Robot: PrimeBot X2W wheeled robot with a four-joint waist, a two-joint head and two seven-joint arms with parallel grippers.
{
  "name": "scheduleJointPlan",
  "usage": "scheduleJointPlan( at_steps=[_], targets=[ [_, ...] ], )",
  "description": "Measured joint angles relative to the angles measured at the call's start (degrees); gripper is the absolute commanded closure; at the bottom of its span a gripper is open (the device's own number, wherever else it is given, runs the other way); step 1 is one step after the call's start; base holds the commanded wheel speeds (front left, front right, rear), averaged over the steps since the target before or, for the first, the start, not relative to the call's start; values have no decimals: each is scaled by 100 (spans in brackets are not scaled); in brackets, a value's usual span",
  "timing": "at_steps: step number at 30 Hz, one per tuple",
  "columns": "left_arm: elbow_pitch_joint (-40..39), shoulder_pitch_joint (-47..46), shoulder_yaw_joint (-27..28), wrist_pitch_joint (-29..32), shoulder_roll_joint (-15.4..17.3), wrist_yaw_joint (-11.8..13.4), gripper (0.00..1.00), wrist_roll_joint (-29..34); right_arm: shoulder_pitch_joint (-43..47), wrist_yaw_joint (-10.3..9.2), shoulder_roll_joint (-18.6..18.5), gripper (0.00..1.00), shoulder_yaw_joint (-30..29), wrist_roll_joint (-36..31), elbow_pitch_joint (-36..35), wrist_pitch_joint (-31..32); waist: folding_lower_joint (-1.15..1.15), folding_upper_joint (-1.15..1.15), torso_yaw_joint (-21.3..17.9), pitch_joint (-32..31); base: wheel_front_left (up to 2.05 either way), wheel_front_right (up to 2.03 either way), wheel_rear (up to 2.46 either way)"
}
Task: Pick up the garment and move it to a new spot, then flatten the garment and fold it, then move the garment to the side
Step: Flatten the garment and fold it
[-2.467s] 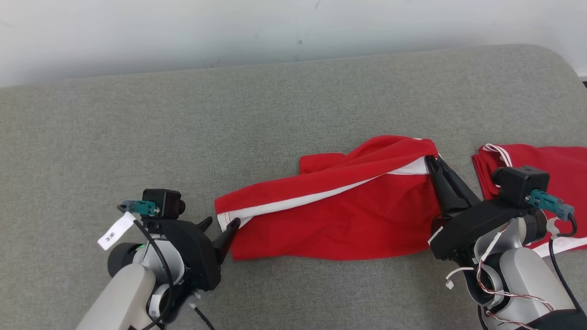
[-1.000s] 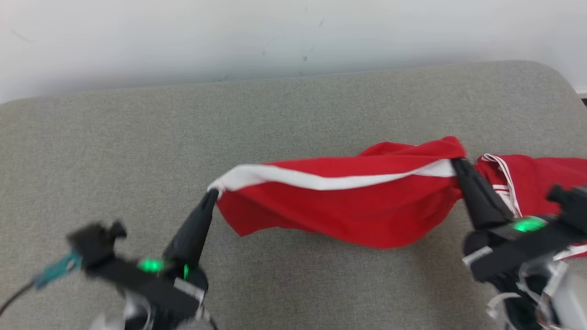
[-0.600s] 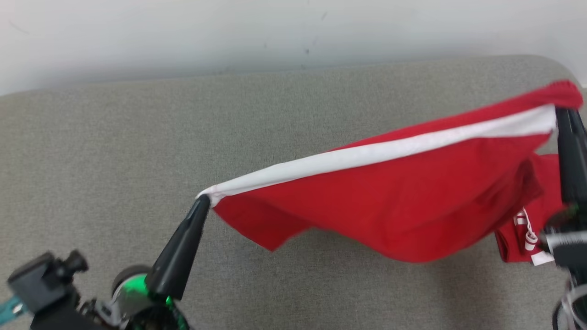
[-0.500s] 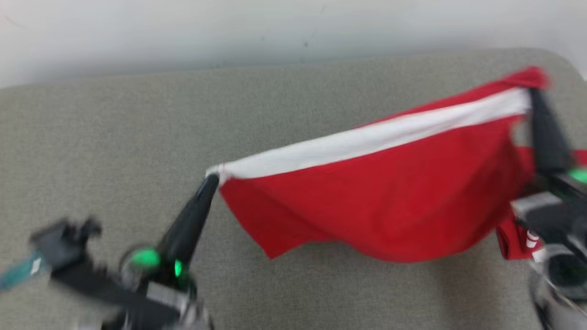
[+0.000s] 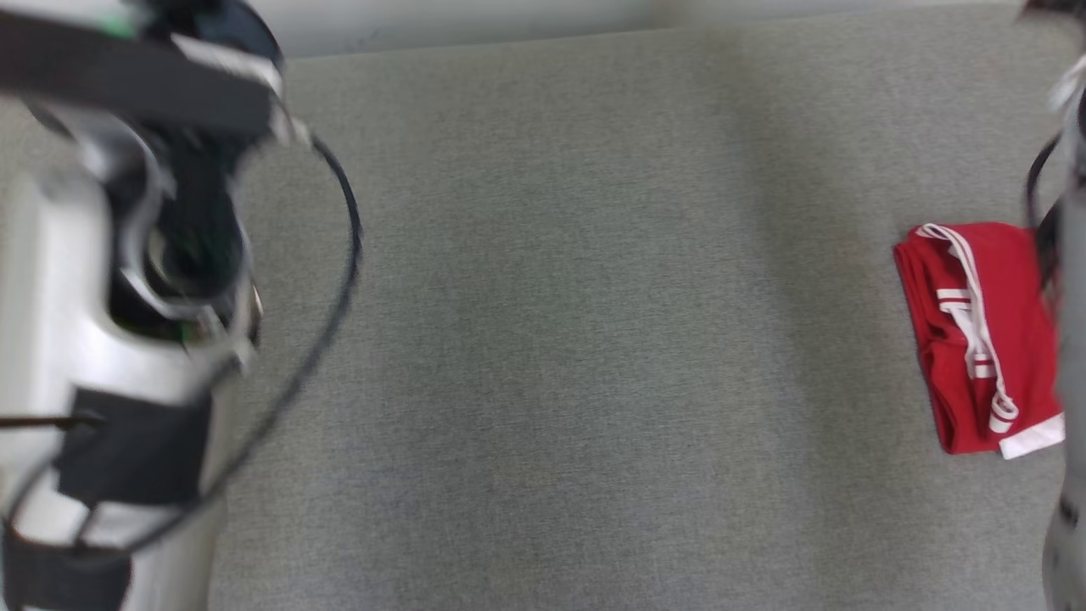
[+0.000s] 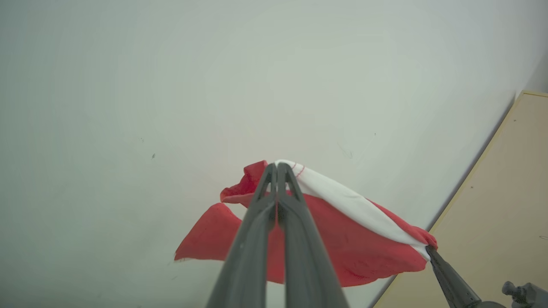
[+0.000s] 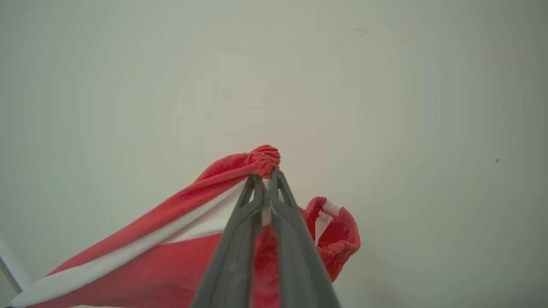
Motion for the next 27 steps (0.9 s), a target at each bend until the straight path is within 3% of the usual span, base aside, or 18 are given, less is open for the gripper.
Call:
scheduleJointPlan(
  at_steps=[5,10,18,27],
  targets=[
    [409,1141,-403,57,259,-30,100,252,1319,146,-166,100,374,-123,482,358,-1,0,107,82,0,0,0],
    [1085,2019,-742,115,471,-24,100,530,2287,203,-94,100,656,-216,865,527,-1,0,192,248,0,0,0],
    [1656,2395,-879,36,504,-57,100,635,2483,279,13,100,722,-229,1359,550,0,1,279,374,0,0,0],
    [1533,3300,-849,-352,405,-219,100,443,3210,486,-96,100,762,-282,1324,441,-2,0,406,-5,0,0,0]
  ],
)
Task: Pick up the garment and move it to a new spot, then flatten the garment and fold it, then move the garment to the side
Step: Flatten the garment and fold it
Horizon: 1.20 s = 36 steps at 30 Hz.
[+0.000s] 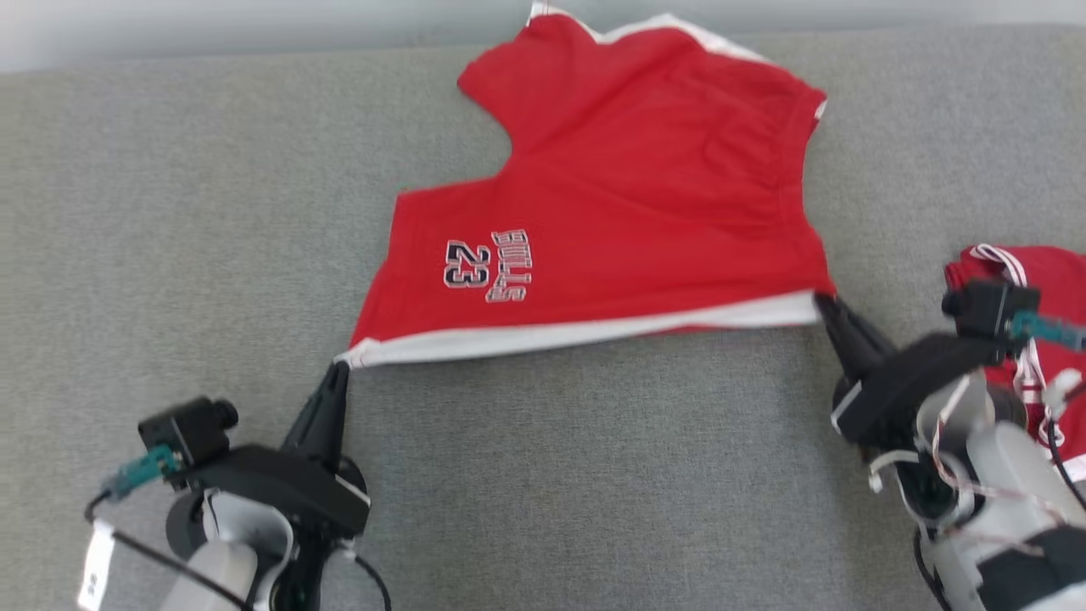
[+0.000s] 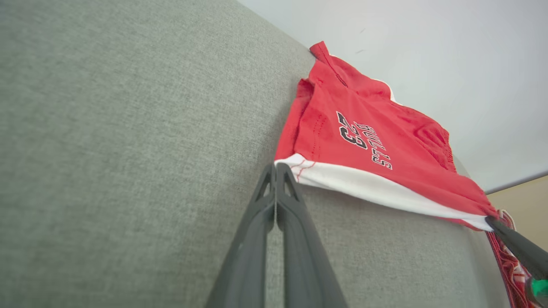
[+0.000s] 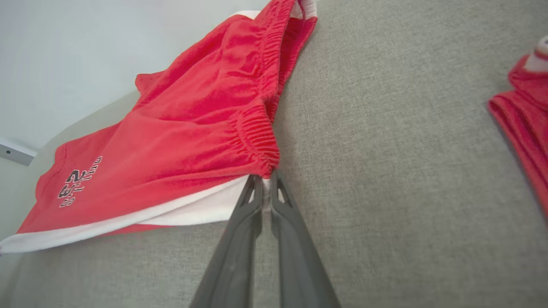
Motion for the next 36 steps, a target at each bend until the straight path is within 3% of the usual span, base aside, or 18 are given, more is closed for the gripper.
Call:
scheduleJointPlan(
  at_steps=[8,23,36],
  targets=[
    [-248,816,1,-129,113,-73,100,-42,981,2,-132,100,160,-242,-604,-71,0,-1,143,-386,0,0,0],
    [-1112,2147,-143,-13,243,-100,100,-218,2765,-601,-509,100,100,-495,-2082,200,-1,-1,223,-1012,0,0,0],
    [-1795,2725,-74,377,628,91,100,-366,3564,-851,-638,100,42,-503,-3089,901,0,-1,232,-945,0,0,0]
  ],
)
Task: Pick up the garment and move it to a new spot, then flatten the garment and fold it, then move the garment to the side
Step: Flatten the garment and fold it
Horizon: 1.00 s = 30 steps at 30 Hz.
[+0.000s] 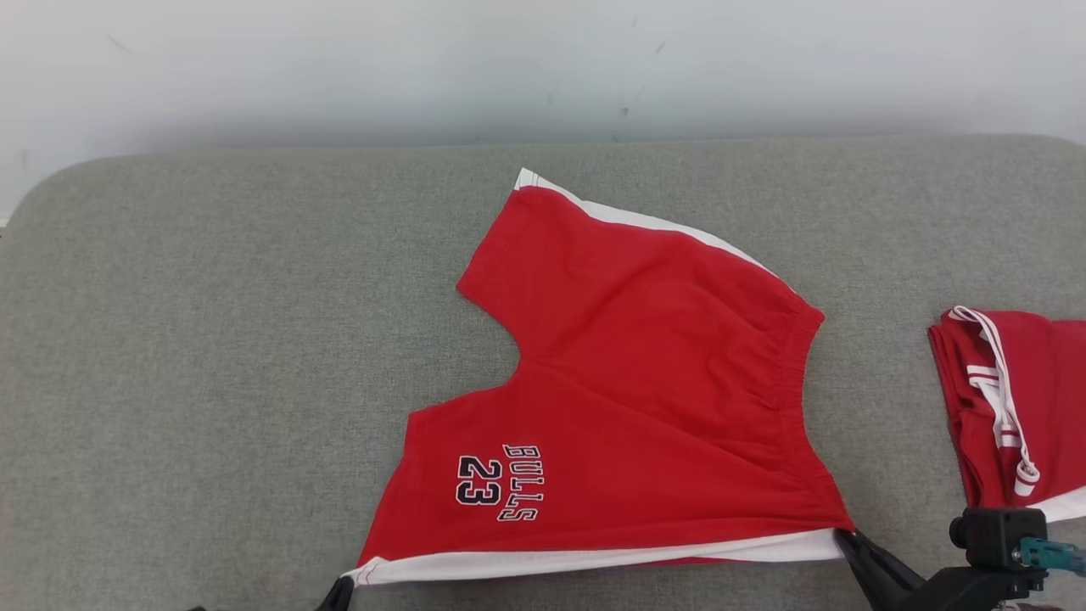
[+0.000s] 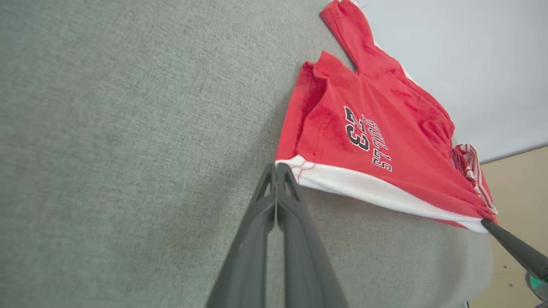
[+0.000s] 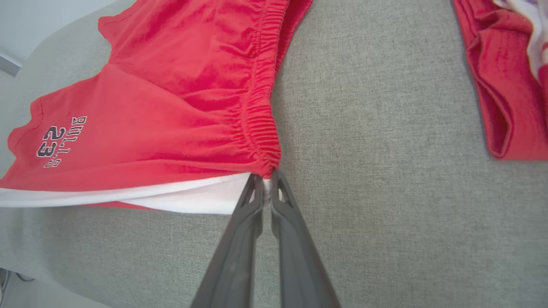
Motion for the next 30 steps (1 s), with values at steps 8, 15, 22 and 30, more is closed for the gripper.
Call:
scheduleJointPlan(
  at_steps=[8,15,22,30],
  targets=[
    [-275,88,-99,370,131,51,100,-58,93,-73,-54,100,-109,-32,-303,403,0,0,-13,92,0,0,0],
    [-338,93,-89,571,182,160,27,-66,287,-104,-68,0,-143,-114,-417,749,1,1,11,149,0,0,0],
    [-331,83,-69,746,275,258,0,-8,251,-149,-58,0,-145,-114,-426,979,1,0,-3,189,0,0,0],
    [-315,85,-59,937,305,308,0,45,131,-151,-42,0,-218,-208,-441,1042,1,1,-27,182,0,0,0]
  ],
)
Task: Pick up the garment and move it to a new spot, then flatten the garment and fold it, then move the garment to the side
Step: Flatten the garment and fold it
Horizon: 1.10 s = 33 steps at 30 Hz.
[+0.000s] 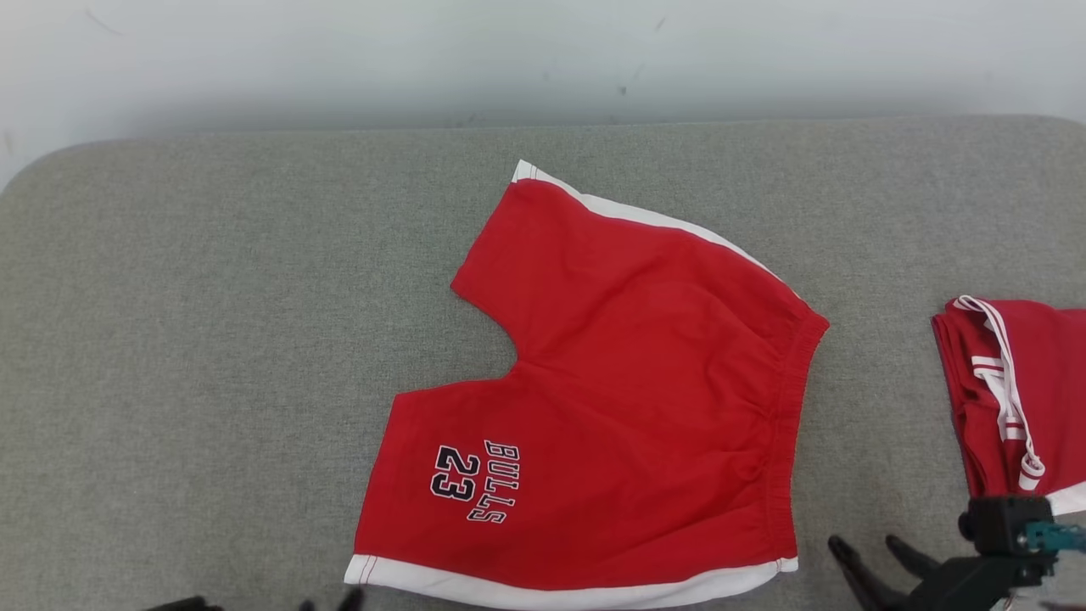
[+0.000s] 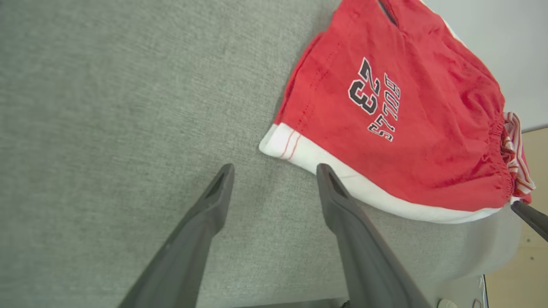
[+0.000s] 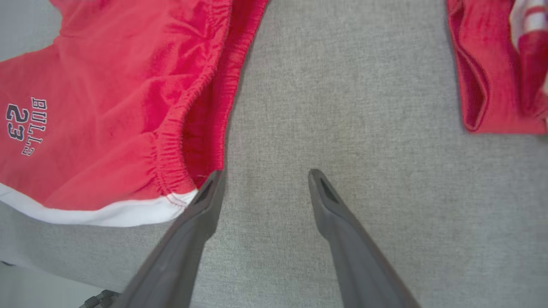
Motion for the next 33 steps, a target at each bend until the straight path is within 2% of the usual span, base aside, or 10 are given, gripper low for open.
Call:
scheduleJointPlan(
  at_steps=[3,7,11,17,24,28,33],
  targets=[
    [-19,-3,315,-186,56,51,0,149,-152,-2,18,0,-179,-133,-108,-144,0,0,-5,-37,0,0,0],
    [-286,-253,700,-805,94,98,0,638,-400,-3,170,0,-394,-315,-156,-445,0,0,-2,-87,0,0,0],
    [-583,-584,689,-1151,-20,92,0,778,-556,-4,433,0,-485,-444,-169,-709,0,0,3,-147,0,0,0],
    [-679,-1026,461,-1672,-193,93,0,1483,-908,-30,836,0,-479,-714,-119,-1265,0,0,-49,-261,0,0,0],
    [-75,-1234,463,-1933,-275,99,0,1931,-1193,-30,1336,0,-524,-935,490,-2061,0,0,-225,-398,0,0,0],
    [294,-1215,566,-1970,-269,100,0,2114,-1343,-30,1366,0,-561,-1003,846,-2429,0,0,-334,-495,0,0,0],
    [765,-1088,910,-1978,-498,102,0,2186,-1528,-24,1371,0,-432,-1004,1206,-2751,0,0,-452,-651,0,0,0]
  ],
)
